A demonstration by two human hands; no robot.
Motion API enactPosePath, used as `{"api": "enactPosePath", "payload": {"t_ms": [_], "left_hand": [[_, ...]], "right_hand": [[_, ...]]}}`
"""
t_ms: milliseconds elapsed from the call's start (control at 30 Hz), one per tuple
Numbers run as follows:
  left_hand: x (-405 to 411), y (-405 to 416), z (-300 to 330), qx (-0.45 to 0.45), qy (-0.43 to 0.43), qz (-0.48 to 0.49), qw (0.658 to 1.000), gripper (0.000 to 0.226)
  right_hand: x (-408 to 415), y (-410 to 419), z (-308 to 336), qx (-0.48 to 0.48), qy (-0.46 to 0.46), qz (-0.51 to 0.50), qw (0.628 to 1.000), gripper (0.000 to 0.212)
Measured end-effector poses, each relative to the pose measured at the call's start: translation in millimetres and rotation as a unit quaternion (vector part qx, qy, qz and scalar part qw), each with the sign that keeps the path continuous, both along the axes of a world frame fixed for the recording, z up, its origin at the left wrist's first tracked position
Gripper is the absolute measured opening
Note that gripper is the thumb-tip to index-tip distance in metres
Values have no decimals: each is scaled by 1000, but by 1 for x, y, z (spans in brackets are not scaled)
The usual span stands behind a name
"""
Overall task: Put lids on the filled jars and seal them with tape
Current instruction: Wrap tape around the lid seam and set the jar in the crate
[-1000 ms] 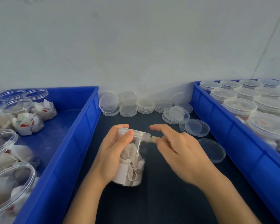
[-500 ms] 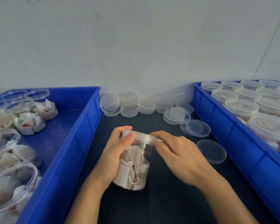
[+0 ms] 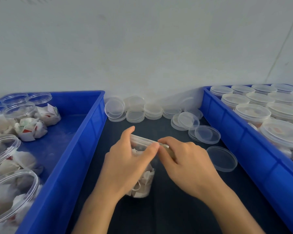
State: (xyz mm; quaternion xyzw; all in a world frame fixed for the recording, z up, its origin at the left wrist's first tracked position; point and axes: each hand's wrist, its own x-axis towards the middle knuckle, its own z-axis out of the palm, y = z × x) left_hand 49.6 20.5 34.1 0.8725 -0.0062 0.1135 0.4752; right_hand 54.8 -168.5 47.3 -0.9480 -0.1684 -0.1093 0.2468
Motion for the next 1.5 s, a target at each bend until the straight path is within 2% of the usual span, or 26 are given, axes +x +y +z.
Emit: {"api": "enactPosePath", "payload": {"t_ms": [267,600,700,867,1100,1167,1333,1500], "left_hand": [[3,-1,-5,-85,12,-13,996,86],[8,3,-12,-163,-9,-29,986,71],[9,3,-14,-167,-9,-27,986,66],[10,4,-16,-145,-8,-25,989,60],[9,7,-14,-102,-16,-31,994,64],[10,8,-13,-87,-19,-34,995,65],[9,10,-9,-76,-31,-29,996,66],[6,10,-6,-25,-53,-11,998,69]], "right_hand": [[2,-4,1,-9,24,18,1000,53],[8,-5,-2,-6,48,23,999,74],[9,-3,-5,17,60,1,998,81],[10,-6,-6,31,75,-59,995,80],[9,-8,-2,35,71,-36,996,94],[9,-11,1,42,90,-34,994,91],[5,-12,4,51,106,-11,993,64],[1,-8,7,60,98,0,993,59]]}}
